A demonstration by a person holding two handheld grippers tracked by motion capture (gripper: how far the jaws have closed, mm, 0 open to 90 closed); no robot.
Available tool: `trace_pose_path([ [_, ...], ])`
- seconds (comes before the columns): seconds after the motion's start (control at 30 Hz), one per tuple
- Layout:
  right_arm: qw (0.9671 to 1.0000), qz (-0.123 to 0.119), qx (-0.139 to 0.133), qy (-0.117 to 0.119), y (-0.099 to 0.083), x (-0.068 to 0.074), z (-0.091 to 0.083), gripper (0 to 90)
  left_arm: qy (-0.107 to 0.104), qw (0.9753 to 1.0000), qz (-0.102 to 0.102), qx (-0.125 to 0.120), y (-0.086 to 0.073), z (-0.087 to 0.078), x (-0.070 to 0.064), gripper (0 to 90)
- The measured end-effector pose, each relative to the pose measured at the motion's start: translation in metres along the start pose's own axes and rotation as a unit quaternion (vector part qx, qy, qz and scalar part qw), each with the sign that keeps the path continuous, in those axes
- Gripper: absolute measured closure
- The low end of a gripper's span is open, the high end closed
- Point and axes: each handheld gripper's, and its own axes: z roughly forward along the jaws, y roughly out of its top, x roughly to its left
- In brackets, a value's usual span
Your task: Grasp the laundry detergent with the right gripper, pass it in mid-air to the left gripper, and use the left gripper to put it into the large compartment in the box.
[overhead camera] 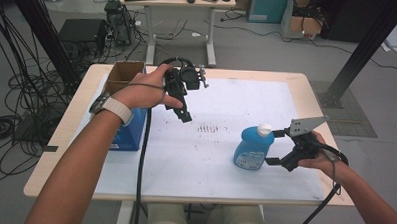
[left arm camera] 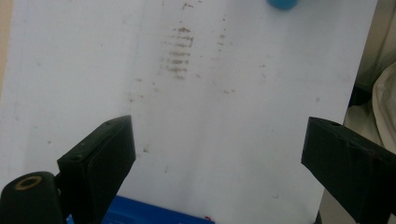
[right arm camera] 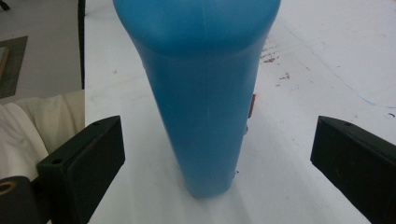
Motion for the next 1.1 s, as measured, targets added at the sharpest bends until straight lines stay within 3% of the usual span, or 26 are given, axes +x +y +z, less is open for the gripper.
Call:
trace_pose_path([
  [1.1,1.0,0.004,-0.003,-0.001,0.0001,0.0004,0.0016,3.6,0.0,1.0,-0.002,0.0,-0.0008,0.0004,0.0004,10.2],
])
